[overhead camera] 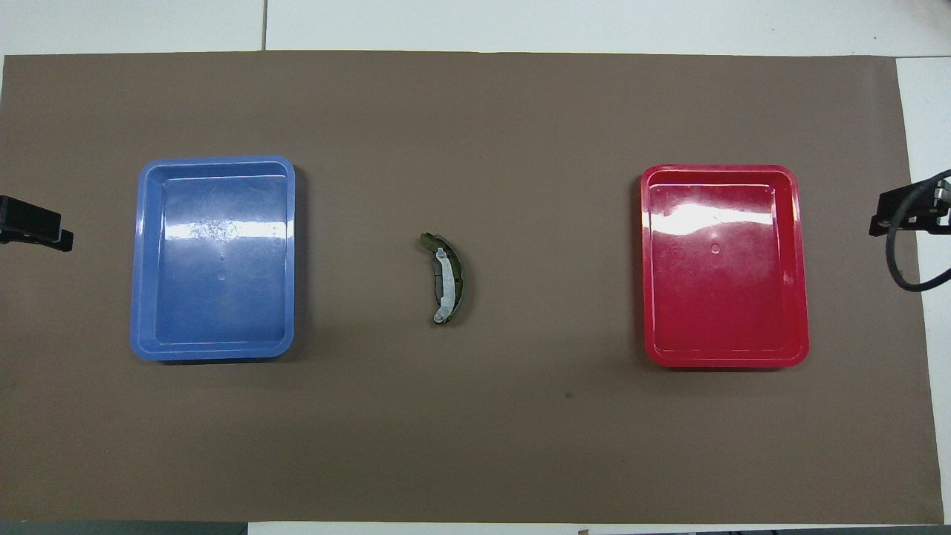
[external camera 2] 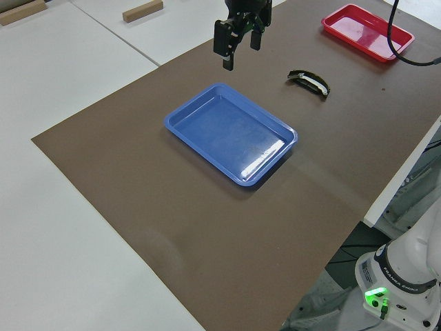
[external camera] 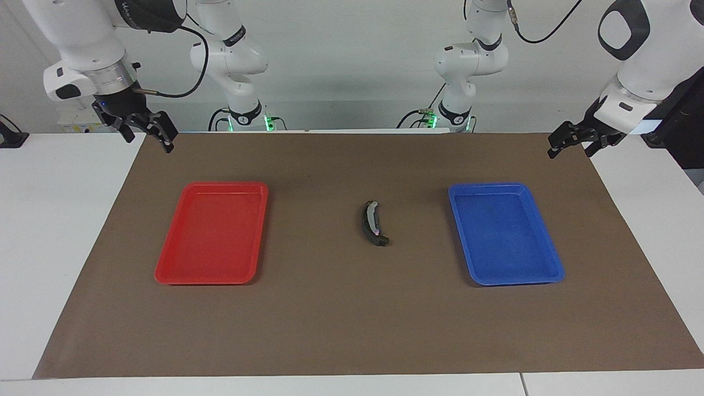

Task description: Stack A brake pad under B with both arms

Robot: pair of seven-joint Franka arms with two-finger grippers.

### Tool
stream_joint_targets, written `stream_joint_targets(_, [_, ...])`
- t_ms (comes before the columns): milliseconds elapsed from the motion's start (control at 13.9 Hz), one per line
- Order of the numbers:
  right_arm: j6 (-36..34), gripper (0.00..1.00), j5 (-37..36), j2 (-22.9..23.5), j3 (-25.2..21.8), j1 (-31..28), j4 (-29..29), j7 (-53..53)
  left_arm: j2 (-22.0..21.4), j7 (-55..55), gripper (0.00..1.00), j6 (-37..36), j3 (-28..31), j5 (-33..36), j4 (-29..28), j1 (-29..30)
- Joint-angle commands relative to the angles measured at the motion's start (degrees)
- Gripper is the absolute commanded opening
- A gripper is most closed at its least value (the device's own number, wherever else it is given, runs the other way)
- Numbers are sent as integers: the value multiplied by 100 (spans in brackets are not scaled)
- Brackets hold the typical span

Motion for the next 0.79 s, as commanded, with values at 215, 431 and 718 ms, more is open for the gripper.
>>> stream_joint_targets(215, [-129,99,91,0,155,-122,11,-104,-120,-43,100,75,-30,-54,-154,59])
stream_joint_targets(431, [-137,99,91,9,155,-123,37,-243,-120,-43,100,75,-30,-54,-154,59])
stream_joint_targets(718, [-155,99,187,26,128,-131,81,-746,-120,-43,100,75,-30,-54,-154,59])
